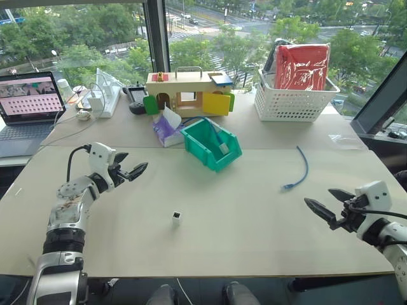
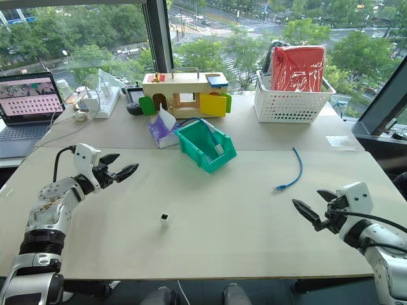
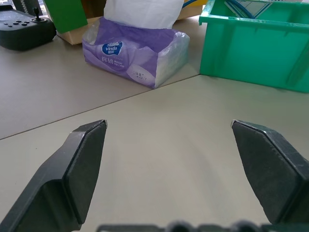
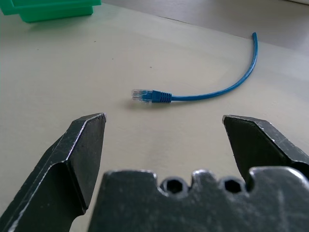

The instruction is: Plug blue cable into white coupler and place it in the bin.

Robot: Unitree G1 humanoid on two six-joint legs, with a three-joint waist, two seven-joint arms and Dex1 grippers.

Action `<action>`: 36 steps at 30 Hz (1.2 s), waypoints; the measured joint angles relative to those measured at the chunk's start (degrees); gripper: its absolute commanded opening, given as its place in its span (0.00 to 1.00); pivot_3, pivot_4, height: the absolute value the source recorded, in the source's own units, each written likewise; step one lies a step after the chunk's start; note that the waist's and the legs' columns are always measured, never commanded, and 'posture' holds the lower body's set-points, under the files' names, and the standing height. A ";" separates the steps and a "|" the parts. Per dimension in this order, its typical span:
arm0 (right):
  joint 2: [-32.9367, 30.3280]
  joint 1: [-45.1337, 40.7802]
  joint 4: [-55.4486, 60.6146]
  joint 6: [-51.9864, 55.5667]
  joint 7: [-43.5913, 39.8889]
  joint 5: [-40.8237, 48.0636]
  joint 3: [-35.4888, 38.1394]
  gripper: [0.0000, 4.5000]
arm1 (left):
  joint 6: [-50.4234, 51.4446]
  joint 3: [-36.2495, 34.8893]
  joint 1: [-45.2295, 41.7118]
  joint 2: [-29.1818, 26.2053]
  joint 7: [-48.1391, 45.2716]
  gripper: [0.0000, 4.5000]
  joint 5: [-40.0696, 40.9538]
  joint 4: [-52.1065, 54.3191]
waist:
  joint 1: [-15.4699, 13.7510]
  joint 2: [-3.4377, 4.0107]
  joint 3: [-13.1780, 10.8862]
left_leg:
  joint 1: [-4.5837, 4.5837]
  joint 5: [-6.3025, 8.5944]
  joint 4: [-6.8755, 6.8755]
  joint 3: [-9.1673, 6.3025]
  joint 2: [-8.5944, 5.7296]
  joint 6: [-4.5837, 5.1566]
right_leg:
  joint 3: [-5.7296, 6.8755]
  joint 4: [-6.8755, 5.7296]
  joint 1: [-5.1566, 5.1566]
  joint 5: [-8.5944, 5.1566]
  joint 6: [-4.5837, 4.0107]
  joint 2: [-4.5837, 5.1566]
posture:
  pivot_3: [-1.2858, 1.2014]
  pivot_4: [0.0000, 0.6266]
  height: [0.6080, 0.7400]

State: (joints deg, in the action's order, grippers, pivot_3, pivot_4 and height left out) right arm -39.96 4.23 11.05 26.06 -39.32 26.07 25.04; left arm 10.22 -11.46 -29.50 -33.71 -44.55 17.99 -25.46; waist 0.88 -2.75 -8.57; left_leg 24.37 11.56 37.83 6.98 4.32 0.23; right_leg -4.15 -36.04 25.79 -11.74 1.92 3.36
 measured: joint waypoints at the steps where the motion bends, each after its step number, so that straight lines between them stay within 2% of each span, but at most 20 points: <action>1: 0.00 0.00 0.00 0.00 0.00 0.00 0.00 1.00 | 0.00 0.00 0.00 0.00 0.00 0.99 0.00 0.00 | -0.01 0.00 0.00 | 0.00 0.00 0.00 -0.01 0.00 0.00 | 0.01 0.00 -0.01 0.00 0.00 0.00 | 0.52 0.24 0.94; 3: -1.43 -1.50 -2.36 -1.58 -1.16 -1.64 -1.53 1.00 | 0.61 -0.11 -0.10 -0.34 -1.63 0.99 0.60 0.10 | 0.10 0.00 0.00 | -0.01 0.00 0.04 -0.07 -0.01 0.00 | 0.06 0.02 -0.09 0.00 0.00 0.00 | 0.52 0.24 0.94; 6: -8.83 -8.90 -12.36 -8.48 -6.07 -8.96 -8.65 1.00 | 2.89 0.19 0.14 -2.27 -8.72 0.99 4.00 4.59 | 0.68 0.00 -0.03 | -0.05 -0.04 0.10 -0.08 -0.08 0.04 | 0.07 0.06 -0.17 0.00 0.00 0.07 | 0.52 0.24 0.94; 10: -10.33 -18.84 -24.30 -15.07 -11.94 -12.39 -13.51 1.00 | 5.33 0.39 1.53 -3.51 -12.39 0.99 6.12 10.77 | 1.04 0.01 -0.02 | -0.28 -0.03 0.04 -0.36 -0.08 0.04 | 0.25 0.06 -0.54 -0.09 0.00 0.03 | 0.52 0.24 0.94; 15: -10.24 -28.17 -39.26 -22.38 -17.95 -16.87 -19.91 1.00 | 7.62 0.20 5.29 -3.78 -11.76 0.99 6.73 14.83 | 1.28 0.02 -0.03 | -0.19 -0.03 0.04 -0.43 -0.17 0.04 | 0.30 0.10 -0.54 -0.12 0.03 0.09 | 0.52 0.24 0.94; 20: -9.65 -36.41 -49.02 -27.73 -22.94 -20.56 -24.93 1.00 | 8.97 -0.28 8.86 -3.96 -10.38 0.99 6.88 19.14 | 1.55 0.02 -0.04 | -0.21 -0.03 0.04 -0.48 -0.19 0.04 | 0.32 0.08 -0.57 -0.12 0.03 0.09 | 0.52 0.24 0.94; 25: -6.69 -43.55 -58.77 -31.35 -25.42 -23.74 -27.76 1.00 | 9.78 -1.17 11.32 -4.01 -8.81 0.99 6.99 22.31 | 1.68 0.02 -0.04 | -0.22 -0.03 0.04 -0.48 -0.19 0.04 | 0.32 0.07 -0.56 -0.12 0.03 0.10 | 0.52 0.24 0.94; 32: -2.75 -48.80 -67.85 -33.39 -25.78 -26.76 -29.87 1.00 | 9.97 -2.00 15.12 -3.85 -6.57 0.99 7.39 25.45 | 1.58 0.03 -0.05 | -0.21 -0.04 0.04 -0.48 -0.19 0.03 | 0.32 0.06 -0.57 -0.11 0.02 0.10 | 0.52 0.24 0.94; 36: -2.57 -51.70 -71.09 -32.93 -25.80 -28.87 -31.33 0.75 | 9.97 -2.00 15.63 -3.84 -5.72 1.00 7.41 26.90 | 1.56 0.03 -0.04 | -0.27 -0.04 0.04 -0.48 -0.19 0.03 | 0.32 0.06 -0.63 -0.11 0.01 0.11 | 0.52 0.24 0.94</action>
State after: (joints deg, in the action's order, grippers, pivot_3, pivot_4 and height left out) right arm -42.53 -47.46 -60.04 -6.87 -65.12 -2.80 -6.29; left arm 20.19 -13.47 -13.87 -37.55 -50.27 25.41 1.45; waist 2.44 -2.72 -8.62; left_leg 24.10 11.53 37.87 6.50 4.13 0.26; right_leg -3.83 -35.98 25.16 -11.85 1.93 3.47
